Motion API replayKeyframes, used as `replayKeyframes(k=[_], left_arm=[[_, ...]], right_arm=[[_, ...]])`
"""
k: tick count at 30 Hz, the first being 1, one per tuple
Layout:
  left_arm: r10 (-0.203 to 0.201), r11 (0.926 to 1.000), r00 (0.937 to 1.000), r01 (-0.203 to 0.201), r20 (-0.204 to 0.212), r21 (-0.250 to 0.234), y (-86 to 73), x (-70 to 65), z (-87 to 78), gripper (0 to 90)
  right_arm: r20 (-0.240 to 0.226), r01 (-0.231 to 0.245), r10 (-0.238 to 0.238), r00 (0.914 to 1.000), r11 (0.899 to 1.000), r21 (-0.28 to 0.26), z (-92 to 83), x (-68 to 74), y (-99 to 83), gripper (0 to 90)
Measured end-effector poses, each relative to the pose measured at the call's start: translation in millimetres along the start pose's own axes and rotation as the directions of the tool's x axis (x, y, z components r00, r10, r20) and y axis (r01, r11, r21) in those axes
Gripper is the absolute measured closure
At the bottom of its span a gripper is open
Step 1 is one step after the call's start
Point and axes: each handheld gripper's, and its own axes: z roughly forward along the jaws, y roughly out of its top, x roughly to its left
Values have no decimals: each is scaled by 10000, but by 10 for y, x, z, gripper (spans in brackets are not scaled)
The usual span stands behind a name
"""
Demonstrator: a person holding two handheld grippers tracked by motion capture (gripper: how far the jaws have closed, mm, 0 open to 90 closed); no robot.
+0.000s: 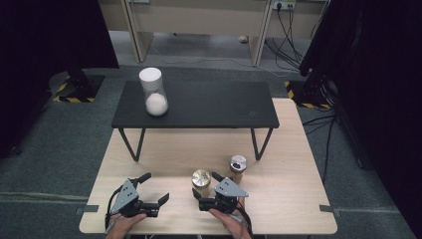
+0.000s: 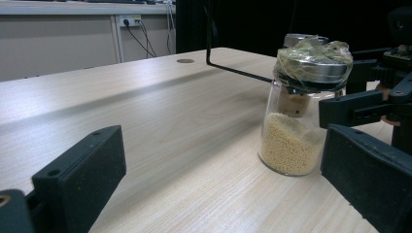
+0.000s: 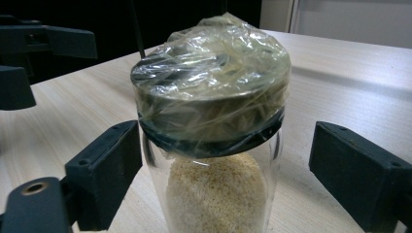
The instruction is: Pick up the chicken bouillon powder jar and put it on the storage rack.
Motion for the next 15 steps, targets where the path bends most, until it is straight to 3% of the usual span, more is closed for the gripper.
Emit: replayKeyframes(k=[8,15], left_arm=[[-22,10000,10000,22,13,5,-2,1,1,20],[-42,10000,10000,42,14,13,-3,2,2,20]], right_arm=[[-75,-21,22,10000,9999,147,40,5,-3,211],[-217,229,-225,9995,9996,160,47,32,8,299]])
